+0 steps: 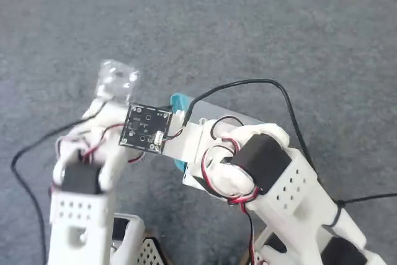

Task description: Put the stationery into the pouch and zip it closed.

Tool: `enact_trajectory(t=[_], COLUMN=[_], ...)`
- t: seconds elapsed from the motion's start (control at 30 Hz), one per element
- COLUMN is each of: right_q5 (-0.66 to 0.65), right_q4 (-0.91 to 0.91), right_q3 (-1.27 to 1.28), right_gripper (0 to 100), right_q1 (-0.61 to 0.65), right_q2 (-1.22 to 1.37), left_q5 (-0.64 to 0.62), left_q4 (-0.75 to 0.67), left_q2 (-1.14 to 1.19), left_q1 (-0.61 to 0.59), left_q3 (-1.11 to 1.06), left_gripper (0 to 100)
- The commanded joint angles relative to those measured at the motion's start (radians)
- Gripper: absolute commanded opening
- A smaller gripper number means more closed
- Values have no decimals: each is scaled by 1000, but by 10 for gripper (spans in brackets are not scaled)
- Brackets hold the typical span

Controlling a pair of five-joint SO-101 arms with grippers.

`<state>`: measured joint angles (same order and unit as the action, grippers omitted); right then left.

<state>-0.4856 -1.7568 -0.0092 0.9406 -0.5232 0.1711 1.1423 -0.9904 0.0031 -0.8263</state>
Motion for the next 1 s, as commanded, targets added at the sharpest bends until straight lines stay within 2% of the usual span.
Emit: enact_trajectory(t=[0.0, 0.23, 0.47, 0.7, 0.97], right_q5=[-11, 12, 23, 55, 83], right_q4=[-41, -39, -39, -38, -38], right_q3=[-51, -17, 9, 9, 9], right_gripper=[6, 6, 6, 6, 6], right_q1=[4, 10, 99, 107, 102], right_q2=[12, 21, 21, 25, 24], left_q5=[86, 104, 104, 104, 104], left_q4=[23, 5, -29, -21, 72], left_q2=[129, 258, 262, 262, 261], left_q1=[-23, -31, -17, -17, -17], left_q3=[125, 171, 176, 194, 288], left_gripper=[298, 298, 299, 299, 299])
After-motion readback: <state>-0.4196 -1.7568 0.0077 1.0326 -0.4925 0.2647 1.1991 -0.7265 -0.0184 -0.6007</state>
